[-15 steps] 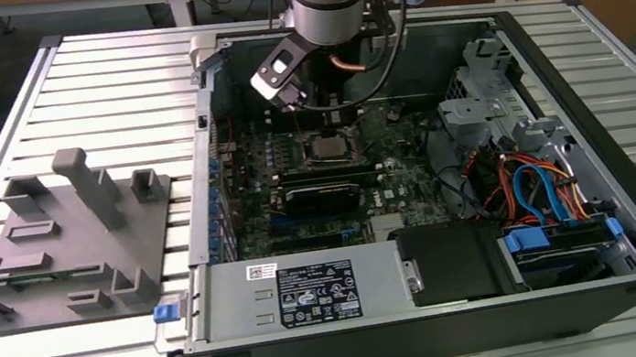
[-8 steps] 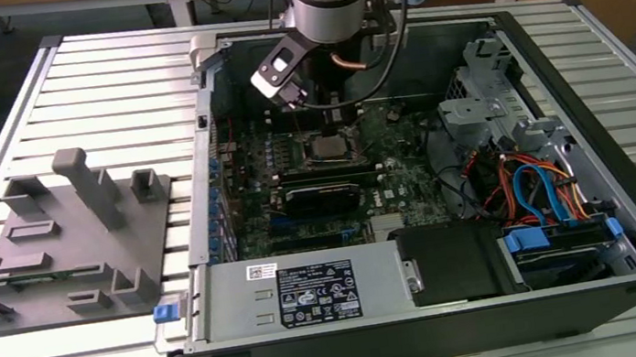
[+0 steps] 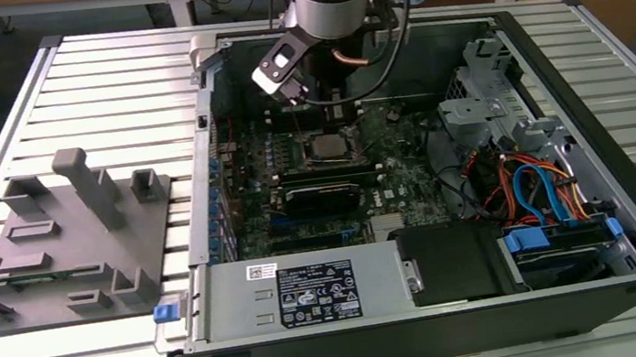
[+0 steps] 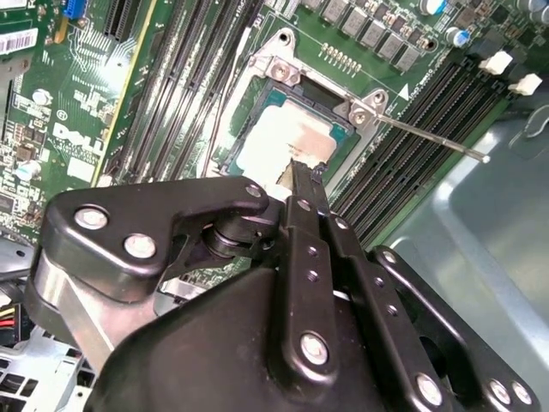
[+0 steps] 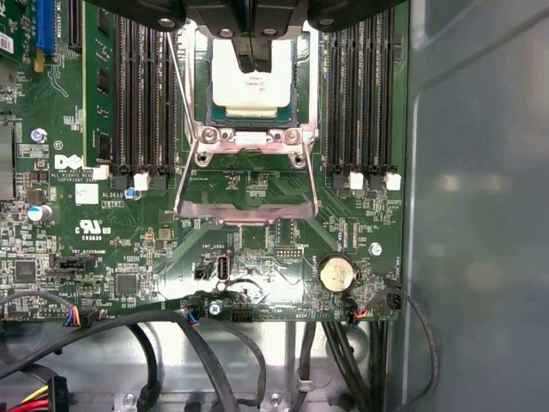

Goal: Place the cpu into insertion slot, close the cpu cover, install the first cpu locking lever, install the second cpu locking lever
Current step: 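Close the cpu cover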

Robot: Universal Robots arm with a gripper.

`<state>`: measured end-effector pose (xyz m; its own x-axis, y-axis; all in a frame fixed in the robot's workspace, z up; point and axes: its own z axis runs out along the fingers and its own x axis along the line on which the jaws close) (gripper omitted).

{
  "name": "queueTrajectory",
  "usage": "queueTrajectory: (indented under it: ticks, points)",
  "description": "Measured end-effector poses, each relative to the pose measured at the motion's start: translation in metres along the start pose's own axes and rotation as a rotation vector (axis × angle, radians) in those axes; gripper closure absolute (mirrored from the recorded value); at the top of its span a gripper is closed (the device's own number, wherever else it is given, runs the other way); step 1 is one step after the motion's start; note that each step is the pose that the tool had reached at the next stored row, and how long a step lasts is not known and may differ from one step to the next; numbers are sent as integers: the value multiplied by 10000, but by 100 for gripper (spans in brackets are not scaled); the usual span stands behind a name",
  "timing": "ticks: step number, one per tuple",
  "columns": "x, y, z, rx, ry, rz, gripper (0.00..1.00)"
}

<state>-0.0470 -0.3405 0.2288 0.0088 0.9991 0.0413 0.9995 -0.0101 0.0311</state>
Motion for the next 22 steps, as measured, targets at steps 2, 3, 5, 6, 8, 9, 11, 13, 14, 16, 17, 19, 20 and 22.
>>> queueTrajectory:
  ticks: [2, 3, 5, 6, 8, 9, 11, 13, 14, 16, 17, 19, 20, 22]
  points:
    - [0, 26, 0, 18, -2, 0, 89]
    - [0, 39, 1, 28, -2, 0, 89]
    - [0, 53, 1, 45, -2, 1, 89]
    - [0, 54, 1, 47, -3, 1, 89]
    - [1, 55, -6, 51, -6, 3, 89]
    - [1, 55, -12, 50, -4, 2, 89]
    - [2, 56, -29, 49, -3, 2, 89]
    - [2, 57, -43, 49, -2, 2, 89]
    - [2, 57, -49, 49, -3, 2, 89]
    - [3, 57, -54, 48, -1, 2, 89]
    - [2, 57, -54, 47, 1, 1, 89]
    - [-7, 58, -56, 50, -4, -1, 89]
    - [-12, 57, -56, 49, -2, 1, 89]
    - [-25, 57, -57, 49, -3, 1, 89]
